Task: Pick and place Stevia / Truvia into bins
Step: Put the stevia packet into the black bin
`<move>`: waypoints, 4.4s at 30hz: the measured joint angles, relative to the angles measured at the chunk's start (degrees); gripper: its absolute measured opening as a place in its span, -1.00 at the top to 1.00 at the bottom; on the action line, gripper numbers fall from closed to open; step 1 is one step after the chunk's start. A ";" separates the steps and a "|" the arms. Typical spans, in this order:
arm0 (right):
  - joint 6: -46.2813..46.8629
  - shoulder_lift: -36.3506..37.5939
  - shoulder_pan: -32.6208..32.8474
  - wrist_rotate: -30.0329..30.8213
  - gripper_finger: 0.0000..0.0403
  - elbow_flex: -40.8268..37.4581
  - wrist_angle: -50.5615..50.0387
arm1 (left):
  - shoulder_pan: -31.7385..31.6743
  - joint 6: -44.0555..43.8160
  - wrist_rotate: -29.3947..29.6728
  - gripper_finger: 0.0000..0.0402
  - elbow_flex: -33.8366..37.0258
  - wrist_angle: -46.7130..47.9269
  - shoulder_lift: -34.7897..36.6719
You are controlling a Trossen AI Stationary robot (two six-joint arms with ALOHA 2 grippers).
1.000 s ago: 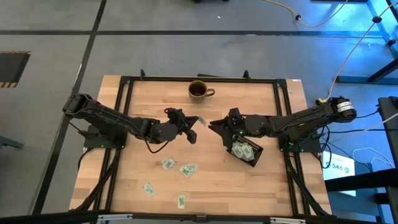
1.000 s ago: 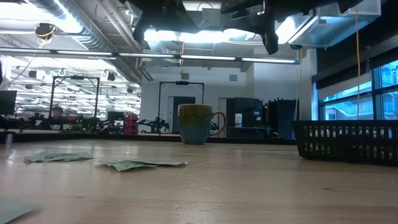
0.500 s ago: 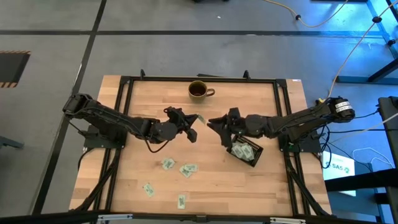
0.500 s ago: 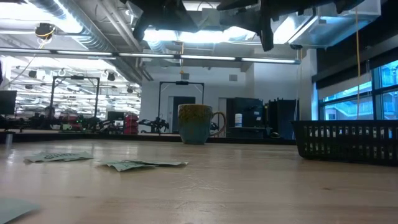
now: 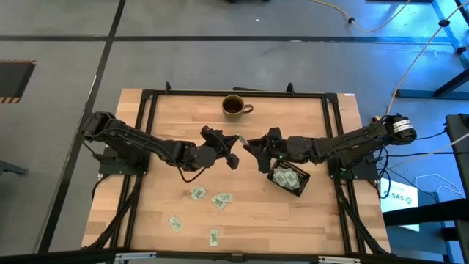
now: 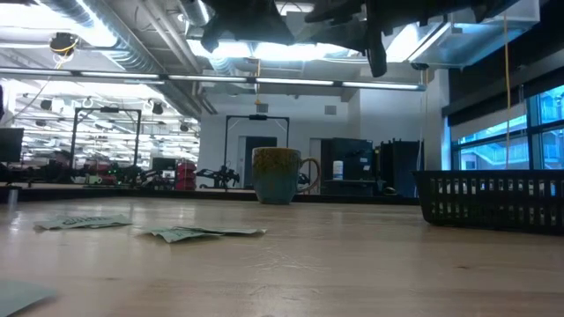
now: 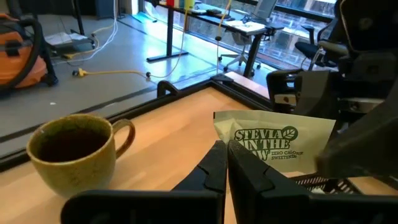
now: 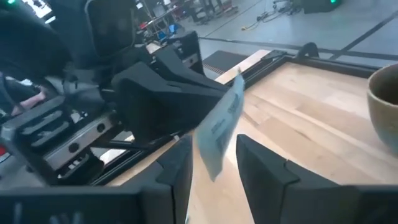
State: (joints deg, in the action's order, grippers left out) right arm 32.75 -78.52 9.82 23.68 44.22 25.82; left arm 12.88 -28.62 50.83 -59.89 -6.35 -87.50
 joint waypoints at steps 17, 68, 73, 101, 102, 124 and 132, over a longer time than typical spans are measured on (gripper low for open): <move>1.66 0.00 0.02 1.10 0.96 0.01 -0.41 | 0.11 2.66 -1.17 0.91 -0.22 0.61 0.13; 13.46 1.40 1.26 -31.67 0.75 -0.01 -67.18 | 9.69 -9.58 -39.93 0.58 -0.24 38.81 1.16; 15.49 1.42 0.98 -29.31 0.47 0.01 -73.31 | 10.58 -6.49 -39.15 0.58 -0.22 45.48 -0.28; 18.14 1.42 0.46 -29.26 0.35 0.01 -71.80 | 10.34 -3.60 -47.81 0.93 -0.36 46.50 -16.41; 18.14 1.42 0.46 -29.26 0.35 0.01 -71.81 | 10.28 -3.61 -47.76 0.96 -0.33 46.42 -16.28; 8.58 2.46 1.14 -21.99 0.35 11.72 -58.82 | 10.00 -13.81 -27.82 0.98 -0.12 37.67 -3.90; -9.27 0.92 5.92 -6.31 0.35 11.75 -38.94 | 9.80 -13.75 0.92 0.98 -0.18 19.01 -0.99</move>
State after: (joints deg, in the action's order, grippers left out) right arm 23.49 -77.60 15.75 17.37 55.97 -13.12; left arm 22.68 -42.37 51.75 -60.07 12.66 -88.49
